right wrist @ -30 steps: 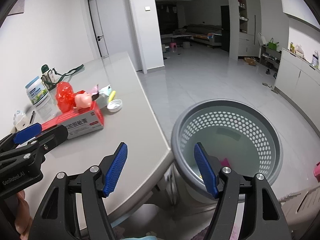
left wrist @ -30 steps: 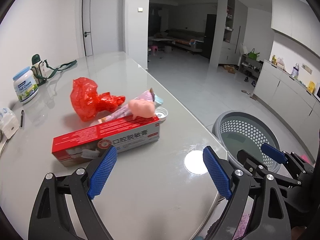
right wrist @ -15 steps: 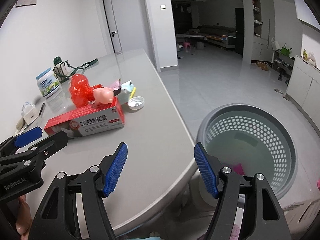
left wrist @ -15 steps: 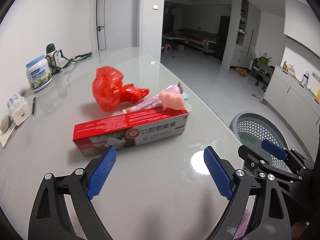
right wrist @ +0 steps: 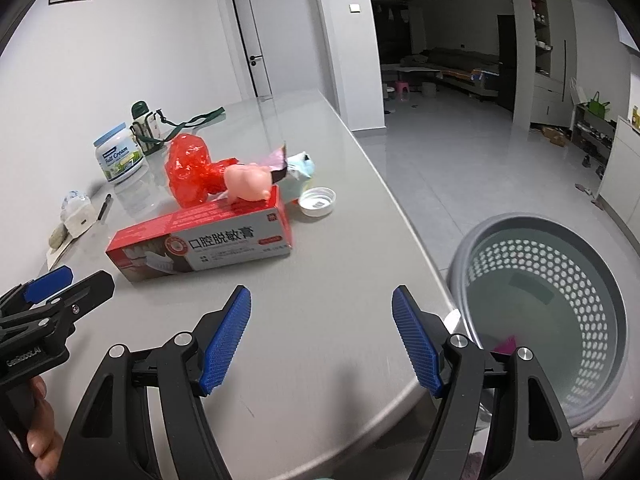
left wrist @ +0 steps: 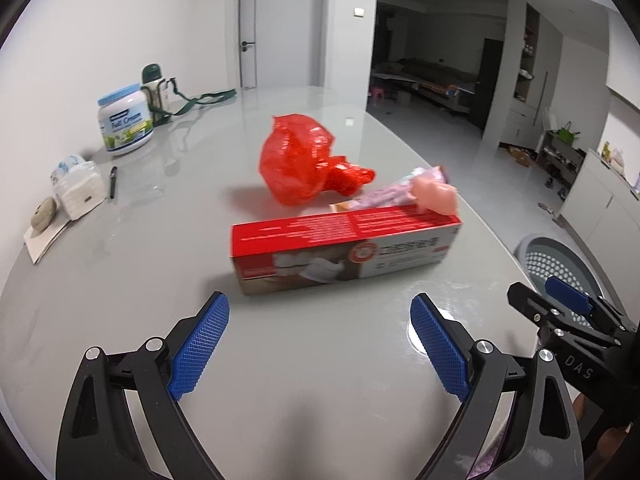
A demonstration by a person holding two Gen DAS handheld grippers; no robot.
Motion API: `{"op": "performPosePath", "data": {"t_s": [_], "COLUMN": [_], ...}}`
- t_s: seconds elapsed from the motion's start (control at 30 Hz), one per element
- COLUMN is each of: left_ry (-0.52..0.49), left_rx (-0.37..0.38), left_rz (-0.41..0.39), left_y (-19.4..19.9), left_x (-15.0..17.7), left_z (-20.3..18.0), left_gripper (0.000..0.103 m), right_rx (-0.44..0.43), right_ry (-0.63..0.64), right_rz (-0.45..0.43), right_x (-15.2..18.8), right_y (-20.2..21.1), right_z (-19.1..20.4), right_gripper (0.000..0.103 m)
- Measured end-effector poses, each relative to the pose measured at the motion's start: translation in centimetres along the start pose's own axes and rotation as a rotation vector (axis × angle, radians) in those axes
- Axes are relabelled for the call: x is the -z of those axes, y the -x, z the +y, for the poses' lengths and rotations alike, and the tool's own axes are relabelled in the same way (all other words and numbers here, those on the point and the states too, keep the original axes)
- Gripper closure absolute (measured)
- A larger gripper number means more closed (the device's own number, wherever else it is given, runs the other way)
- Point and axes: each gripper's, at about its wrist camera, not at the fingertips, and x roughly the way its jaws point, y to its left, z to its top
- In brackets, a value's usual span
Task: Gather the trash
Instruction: 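Move both open tools back from the basket to the table, then grasp the pink pig toy with the right tool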
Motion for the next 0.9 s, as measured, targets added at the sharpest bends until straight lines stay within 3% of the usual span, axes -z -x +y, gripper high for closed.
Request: {"op": "performPosePath", "data": {"t_s": [0.5,0.9], "left_ry": [0.059,0.065], "left_rx": [-0.038,-0.019], "left_rz": [0.007,0.014], "left_y": [-2.1,-3.9], "left_x": [-2.0,-3.2], "left_z": [2.8,3.9], "left_gripper": [0.012,0.012], "right_rx": [-0.042,0.005], "right_ry": [0.050,0.070], "right_rz": [-0.008,0.007], "right_x": [-4.6,-7.6], "right_y": [-3.6,-7.2], "right_z": [3.0,5.3], "right_gripper": [0.033,0.033]}}
